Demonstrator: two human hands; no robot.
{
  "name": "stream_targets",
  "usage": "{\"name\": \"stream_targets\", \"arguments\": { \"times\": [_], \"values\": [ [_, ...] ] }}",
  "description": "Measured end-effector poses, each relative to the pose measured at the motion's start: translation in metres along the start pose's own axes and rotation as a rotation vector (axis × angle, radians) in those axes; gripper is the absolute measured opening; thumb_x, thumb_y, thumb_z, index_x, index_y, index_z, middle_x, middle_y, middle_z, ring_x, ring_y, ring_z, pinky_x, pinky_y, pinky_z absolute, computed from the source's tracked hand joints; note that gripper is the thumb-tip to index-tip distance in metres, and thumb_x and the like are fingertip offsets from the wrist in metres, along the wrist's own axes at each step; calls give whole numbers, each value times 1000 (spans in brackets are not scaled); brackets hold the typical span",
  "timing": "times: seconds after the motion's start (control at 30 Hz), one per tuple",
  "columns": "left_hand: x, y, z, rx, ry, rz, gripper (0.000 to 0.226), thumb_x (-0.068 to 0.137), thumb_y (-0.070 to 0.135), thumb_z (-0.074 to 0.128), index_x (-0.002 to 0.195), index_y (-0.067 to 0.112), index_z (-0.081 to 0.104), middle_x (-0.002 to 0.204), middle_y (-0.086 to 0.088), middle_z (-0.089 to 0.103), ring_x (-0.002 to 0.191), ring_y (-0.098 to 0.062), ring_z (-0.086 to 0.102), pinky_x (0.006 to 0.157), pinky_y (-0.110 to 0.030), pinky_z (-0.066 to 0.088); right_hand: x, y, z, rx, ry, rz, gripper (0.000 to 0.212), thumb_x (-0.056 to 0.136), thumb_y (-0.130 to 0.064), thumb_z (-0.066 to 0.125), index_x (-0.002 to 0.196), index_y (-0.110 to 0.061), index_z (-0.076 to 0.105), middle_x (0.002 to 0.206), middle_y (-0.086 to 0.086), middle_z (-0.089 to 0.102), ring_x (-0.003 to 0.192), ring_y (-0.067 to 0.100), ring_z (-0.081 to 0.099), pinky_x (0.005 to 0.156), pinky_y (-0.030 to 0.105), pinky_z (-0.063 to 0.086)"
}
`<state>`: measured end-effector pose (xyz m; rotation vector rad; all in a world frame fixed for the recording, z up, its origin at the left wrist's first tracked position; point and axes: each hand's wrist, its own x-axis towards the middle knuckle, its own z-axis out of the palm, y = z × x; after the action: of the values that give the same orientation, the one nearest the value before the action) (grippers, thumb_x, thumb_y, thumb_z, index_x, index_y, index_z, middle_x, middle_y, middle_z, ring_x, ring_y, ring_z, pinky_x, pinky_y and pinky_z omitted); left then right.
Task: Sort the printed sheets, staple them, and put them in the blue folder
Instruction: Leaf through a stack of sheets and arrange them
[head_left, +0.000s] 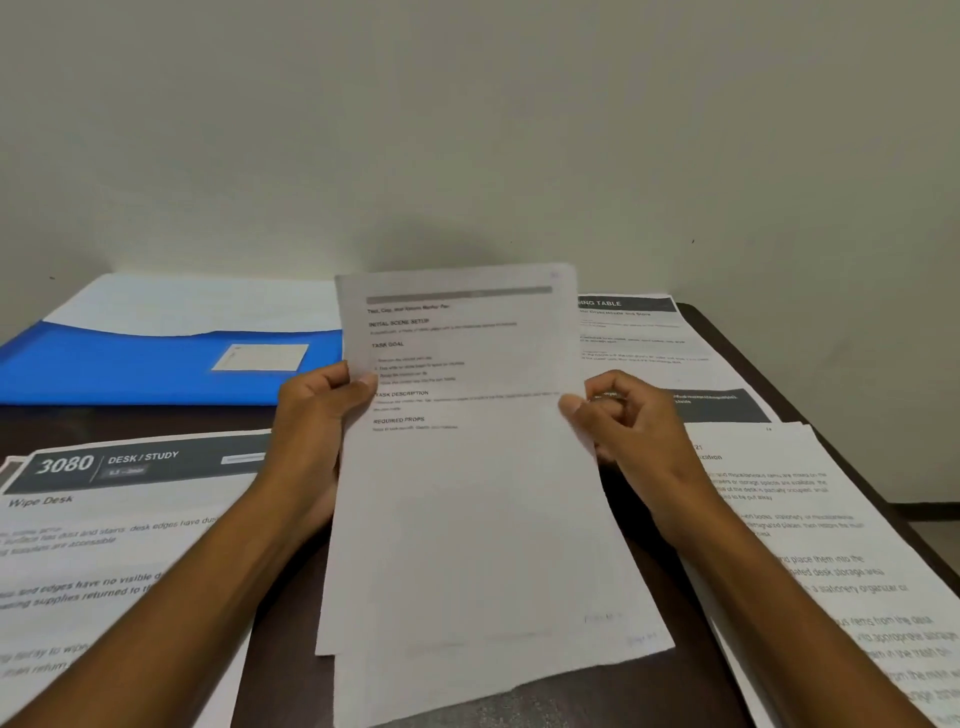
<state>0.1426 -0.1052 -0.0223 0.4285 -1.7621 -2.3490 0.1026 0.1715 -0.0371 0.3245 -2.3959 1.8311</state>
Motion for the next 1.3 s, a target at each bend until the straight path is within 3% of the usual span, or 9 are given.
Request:
{"name": "stream_targets", "arguments": {
  "times": [0.1, 0.23, 0.3, 0.43, 0.53, 0.7, 0.87, 1.13, 1.3],
  "values": [
    [-4, 4, -1, -135, -37, -41, 22, 105, 13, 56, 120, 11, 71, 109, -11, 80, 95, -30, 79, 73, -40, 67, -3, -1, 3, -27, -81, -19, 10, 96, -21, 76, 97, -11, 72, 83, 9, 77, 78, 23, 75, 76, 43, 61],
    [-10, 3, 5, -293, -159, -150, 29, 108, 28, 51, 124, 15, 72, 117, -11, 79, 100, -25, 78, 82, -39, 66, 0, 2, 8, 126, 114, -26, 8, 93, -12, 74, 92, -5, 70, 81, 35, 65, 72, 29, 62, 75, 52, 56],
    [-11, 0, 10, -240, -193, -184, 30, 108, 33, 49, 122, 20, 73, 117, -10, 79, 100, -26, 79, 83, -44, 65, 1, 1, 7, 151, 177, -24, 5, 97, -9, 72, 98, -5, 71, 82, 27, 72, 80, 33, 73, 83, 58, 60],
    [-7, -3, 10, -135, -176, -150, 28, 108, 25, 49, 124, 18, 72, 115, -9, 79, 93, -25, 80, 70, -38, 66, -2, -3, 4, 37, 158, -11, 7, 102, -16, 67, 104, -10, 70, 67, -5, 71, 71, 18, 73, 77, 42, 61],
    [-2, -1, 2, -89, -157, -112, 30, 107, 21, 50, 127, 14, 71, 117, -13, 78, 95, -29, 78, 77, -41, 66, -3, -8, 1, 16, 150, 5, 8, 105, -24, 62, 105, -18, 68, 81, -2, 77, 77, 15, 75, 75, 34, 59],
    [5, 4, -7, -22, -150, -61, 36, 97, -10, 47, 119, 1, 74, 115, -19, 78, 101, -40, 77, 79, -44, 67, 18, -13, -37, 244, 691, 8, 26, 98, -10, 59, 76, -23, 53, 61, -16, 49, 52, 3, 41, 50, 24, 37],
    [6, 7, -11, -30, -160, -35, 37, 96, -11, 46, 119, 0, 73, 117, -20, 77, 105, -43, 75, 87, -52, 63, 24, 3, -77, 226, 1076, 95, 12, 96, -12, 57, 100, -23, 59, 74, -14, 50, 55, -3, 47, 57, 15, 44],
    [5, 10, -13, -98, -177, 0, 37, 96, -12, 45, 121, -3, 70, 121, -23, 75, 108, -44, 74, 86, -52, 64, 24, 21, -92, -19, 1009, 142, 16, 90, -24, 57, 104, -29, 65, 95, -3, 70, 86, 21, 69, 90, 43, 62],
    [3, 14, -15, -149, -187, 2, 35, 97, -11, 45, 119, 0, 71, 123, -18, 75, 108, -41, 75, 81, -47, 66, 20, 12, -89, -120, 931, 107, 18, 102, -18, 54, 117, -13, 64, 97, 5, 65, 86, 25, 61, 80, 30, 50]
  ]
}}
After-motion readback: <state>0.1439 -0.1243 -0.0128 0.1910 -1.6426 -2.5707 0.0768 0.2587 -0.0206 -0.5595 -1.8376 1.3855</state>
